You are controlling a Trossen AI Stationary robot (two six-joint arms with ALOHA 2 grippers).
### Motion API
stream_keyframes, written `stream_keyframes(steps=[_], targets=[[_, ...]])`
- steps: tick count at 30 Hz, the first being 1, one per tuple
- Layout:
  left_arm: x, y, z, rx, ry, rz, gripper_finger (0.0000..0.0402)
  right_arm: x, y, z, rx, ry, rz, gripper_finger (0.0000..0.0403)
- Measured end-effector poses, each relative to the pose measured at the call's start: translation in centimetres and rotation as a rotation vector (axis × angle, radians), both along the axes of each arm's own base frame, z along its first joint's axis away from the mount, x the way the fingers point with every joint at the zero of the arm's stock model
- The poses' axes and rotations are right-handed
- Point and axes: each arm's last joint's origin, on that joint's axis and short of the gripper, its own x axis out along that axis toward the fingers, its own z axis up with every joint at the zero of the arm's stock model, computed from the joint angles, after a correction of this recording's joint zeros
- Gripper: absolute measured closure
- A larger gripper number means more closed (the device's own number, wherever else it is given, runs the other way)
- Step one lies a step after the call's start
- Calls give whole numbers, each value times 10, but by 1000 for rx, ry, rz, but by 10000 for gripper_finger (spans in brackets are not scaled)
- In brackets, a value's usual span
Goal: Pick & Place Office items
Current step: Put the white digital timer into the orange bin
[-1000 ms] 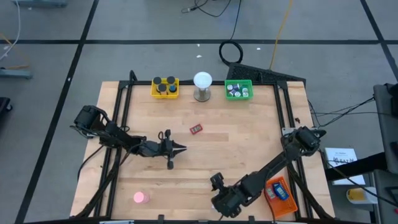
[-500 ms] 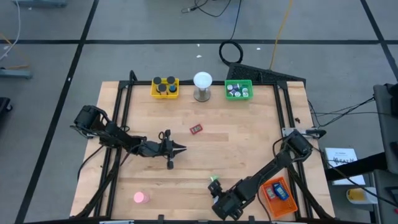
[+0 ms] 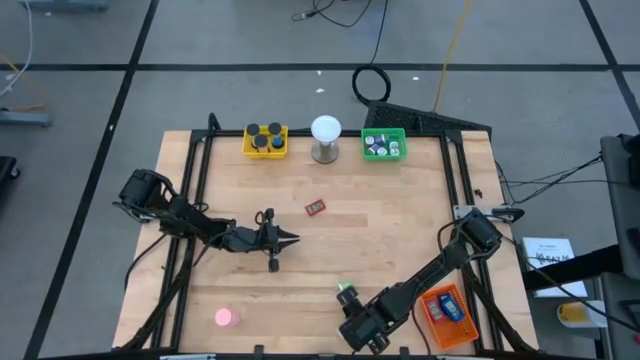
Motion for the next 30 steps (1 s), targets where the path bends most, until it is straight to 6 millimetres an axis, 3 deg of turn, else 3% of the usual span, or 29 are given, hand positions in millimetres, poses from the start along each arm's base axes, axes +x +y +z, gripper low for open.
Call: stream_keyframes(steps=[3, 6, 11, 16, 19, 24, 30], targets=[[0, 0, 0, 0, 0, 0, 355, -1, -2, 3, 21, 20, -89, 250], [0, 0, 0, -2, 0, 1, 355, -5, -5, 10, 67, 61, -251, 255], [0, 0, 0, -10, 0, 3, 355, -24, -20, 23, 38, 163, -726, 252], [0, 0, 0, -19, 2, 6, 355, -50, -32, 18, -24, 255, -1070, 243], [0, 0, 0, -20, 2, 6, 355, -57, -35, 9, -7, 296, -1147, 245], [0, 0, 0, -20, 2, 6, 355, -59, -37, 5, 6, 348, -1136, 226], [0, 0, 0, -21, 2, 6, 355, -56, -52, 25, 36, 330, -1150, 170]])
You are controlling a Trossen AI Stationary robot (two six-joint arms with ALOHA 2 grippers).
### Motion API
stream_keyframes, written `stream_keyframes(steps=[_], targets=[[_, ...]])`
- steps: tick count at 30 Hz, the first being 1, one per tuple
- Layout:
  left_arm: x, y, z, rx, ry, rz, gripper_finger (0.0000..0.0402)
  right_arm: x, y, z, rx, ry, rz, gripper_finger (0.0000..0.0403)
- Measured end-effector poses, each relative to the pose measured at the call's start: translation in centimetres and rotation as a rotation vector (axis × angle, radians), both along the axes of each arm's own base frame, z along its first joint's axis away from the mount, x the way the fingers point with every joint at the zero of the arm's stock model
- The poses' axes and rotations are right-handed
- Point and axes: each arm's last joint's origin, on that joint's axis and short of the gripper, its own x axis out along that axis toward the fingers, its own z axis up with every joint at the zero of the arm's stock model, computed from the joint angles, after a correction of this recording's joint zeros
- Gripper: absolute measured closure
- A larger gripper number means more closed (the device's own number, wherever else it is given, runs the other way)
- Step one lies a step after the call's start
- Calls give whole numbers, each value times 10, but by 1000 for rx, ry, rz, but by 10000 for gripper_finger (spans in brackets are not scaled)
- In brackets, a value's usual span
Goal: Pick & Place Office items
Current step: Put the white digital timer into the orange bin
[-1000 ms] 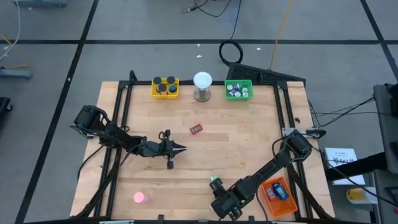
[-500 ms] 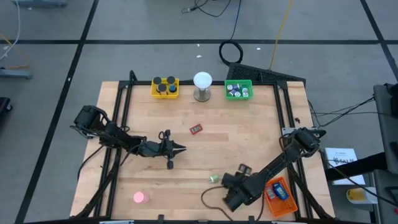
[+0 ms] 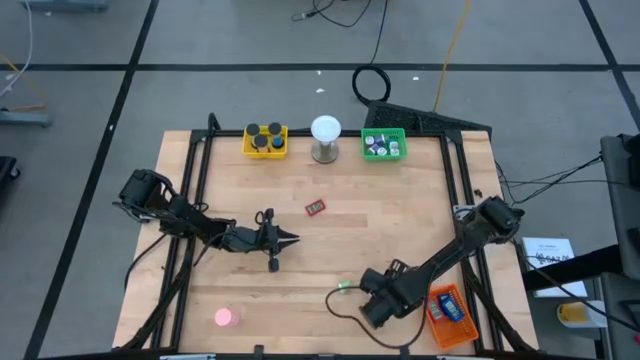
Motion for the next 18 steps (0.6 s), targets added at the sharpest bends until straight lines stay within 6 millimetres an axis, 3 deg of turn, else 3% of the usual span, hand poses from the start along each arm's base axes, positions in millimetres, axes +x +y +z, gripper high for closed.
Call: stream_keyframes(steps=[5, 9, 18], targets=[[0, 0, 0, -1, 0, 0, 355, 5, -4, 8, -10, -67, 24, 148], [0, 0, 0, -1, 0, 0, 355, 10, 0, -3, 10, -67, 56, 149], [0, 0, 0, -2, 0, -1, 355, 13, -1, -13, -5, -33, 64, 201]])
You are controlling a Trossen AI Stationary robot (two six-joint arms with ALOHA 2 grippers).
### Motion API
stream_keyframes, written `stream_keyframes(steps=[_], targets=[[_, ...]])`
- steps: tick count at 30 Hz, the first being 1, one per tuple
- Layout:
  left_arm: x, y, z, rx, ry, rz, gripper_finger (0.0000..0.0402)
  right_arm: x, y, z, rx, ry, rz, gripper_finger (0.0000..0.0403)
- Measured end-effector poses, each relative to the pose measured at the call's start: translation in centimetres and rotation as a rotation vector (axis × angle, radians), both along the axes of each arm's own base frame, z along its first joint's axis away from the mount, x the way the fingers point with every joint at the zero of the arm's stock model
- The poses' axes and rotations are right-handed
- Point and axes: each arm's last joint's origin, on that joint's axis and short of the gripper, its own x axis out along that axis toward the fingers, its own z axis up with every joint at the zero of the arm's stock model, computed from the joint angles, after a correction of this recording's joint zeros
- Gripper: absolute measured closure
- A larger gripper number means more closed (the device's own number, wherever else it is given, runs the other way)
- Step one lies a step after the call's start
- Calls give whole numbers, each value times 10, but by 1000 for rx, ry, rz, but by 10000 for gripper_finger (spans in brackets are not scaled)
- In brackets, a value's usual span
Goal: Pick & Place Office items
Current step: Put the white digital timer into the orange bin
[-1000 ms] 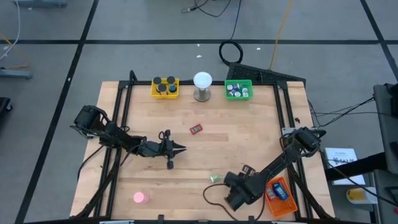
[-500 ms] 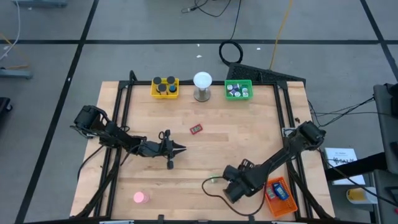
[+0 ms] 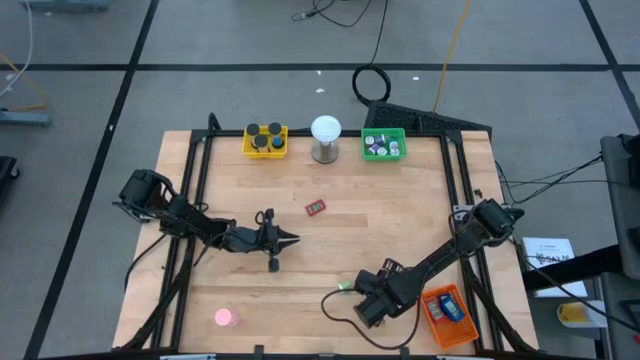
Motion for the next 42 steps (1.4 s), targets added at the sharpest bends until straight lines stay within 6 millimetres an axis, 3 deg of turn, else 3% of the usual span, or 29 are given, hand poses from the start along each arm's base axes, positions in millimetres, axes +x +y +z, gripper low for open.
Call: stream_keyframes(steps=[7, 18, 21, 26, 29, 33, 38, 42], targets=[[0, 0, 0, -1, 0, 0, 355, -2, -2, -2, -6, 17, -10, 244], [0, 0, 0, -1, 0, 1, 355, -4, -3, -6, 12, 38, -27, 165], [0, 0, 0, -1, 0, 1, 355, -4, -3, -8, 19, 31, -28, 186], [0, 0, 0, -1, 0, 1, 355, -6, -3, -7, 43, 32, -42, 256], [0, 0, 0, -1, 0, 0, 355, -10, -3, 5, 98, 41, -78, 256], [0, 0, 0, -1, 0, 1, 355, -26, -2, 43, 169, -14, -162, 256], [0, 0, 0, -1, 0, 1, 355, -64, 3, 84, 216, -51, -323, 256], [0, 0, 0, -2, 0, 1, 355, -99, 14, 95, 196, 0, -457, 256]])
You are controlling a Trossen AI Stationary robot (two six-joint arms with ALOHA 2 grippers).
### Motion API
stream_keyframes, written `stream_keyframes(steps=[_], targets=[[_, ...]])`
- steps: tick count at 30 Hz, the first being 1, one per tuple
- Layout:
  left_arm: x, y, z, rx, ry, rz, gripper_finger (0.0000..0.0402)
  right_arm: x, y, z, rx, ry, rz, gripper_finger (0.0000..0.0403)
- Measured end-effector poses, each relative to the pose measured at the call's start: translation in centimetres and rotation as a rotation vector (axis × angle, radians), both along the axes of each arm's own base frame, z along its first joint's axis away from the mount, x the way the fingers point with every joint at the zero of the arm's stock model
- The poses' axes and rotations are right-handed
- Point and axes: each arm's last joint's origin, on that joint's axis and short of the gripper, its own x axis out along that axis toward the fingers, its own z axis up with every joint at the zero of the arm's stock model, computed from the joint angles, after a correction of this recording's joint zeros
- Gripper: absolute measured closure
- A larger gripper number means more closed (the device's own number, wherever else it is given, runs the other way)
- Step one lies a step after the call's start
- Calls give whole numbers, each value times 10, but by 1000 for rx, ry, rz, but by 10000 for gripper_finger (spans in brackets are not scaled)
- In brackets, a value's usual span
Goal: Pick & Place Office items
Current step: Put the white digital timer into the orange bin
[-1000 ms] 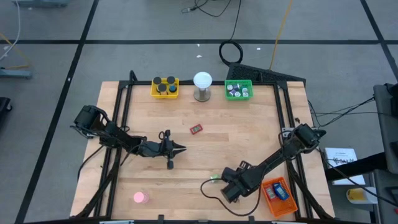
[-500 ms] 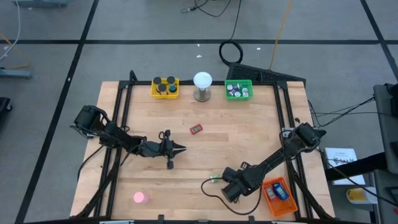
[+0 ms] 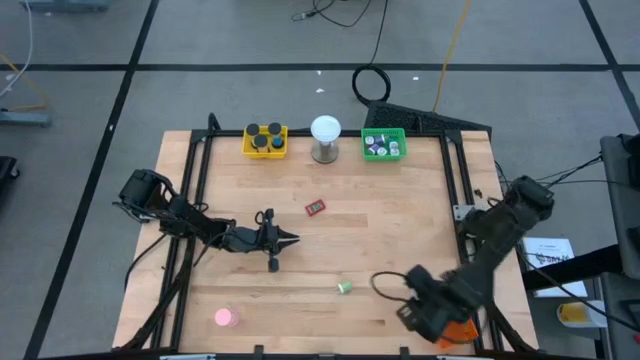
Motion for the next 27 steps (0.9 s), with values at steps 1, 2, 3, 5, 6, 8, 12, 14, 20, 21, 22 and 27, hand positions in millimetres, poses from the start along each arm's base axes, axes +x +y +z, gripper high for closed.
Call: stream_keyframes(steps=[1, 2, 3, 5, 6, 8, 12, 14, 20, 21, 22, 27], targets=[[0, 0, 0, -1, 0, 0, 355, -8, 3, 0, -8, 23, -28, 256], [0, 0, 0, -2, 0, 0, 355, -15, 5, 0, -19, 42, -55, 256], [0, 0, 0, -3, 0, 1, 355, -21, 9, 0, -28, 55, -76, 256], [0, 0, 0, -4, 0, 1, 355, -31, 13, -1, -39, 68, -112, 256], [0, 0, 0, -4, -1, 1, 355, -35, 15, -3, -40, 71, -129, 256], [0, 0, 0, -4, -1, 1, 355, -40, 17, -8, -48, 84, -161, 256], [0, 0, 0, -5, -1, 2, 355, -47, 15, -22, -53, 146, -190, 256], [0, 0, 0, -5, -1, 2, 355, -48, 14, -29, -42, 165, -190, 256], [0, 0, 0, -8, -2, 2, 355, -50, 12, -45, -16, 187, -200, 256], [0, 0, 0, -8, -2, 2, 355, -50, 12, -47, -15, 187, -200, 256], [0, 0, 0, -8, -2, 2, 355, -50, 11, -49, -16, 187, -203, 253], [0, 0, 0, -10, -2, 3, 355, -50, 7, -55, -16, 213, -211, 239]])
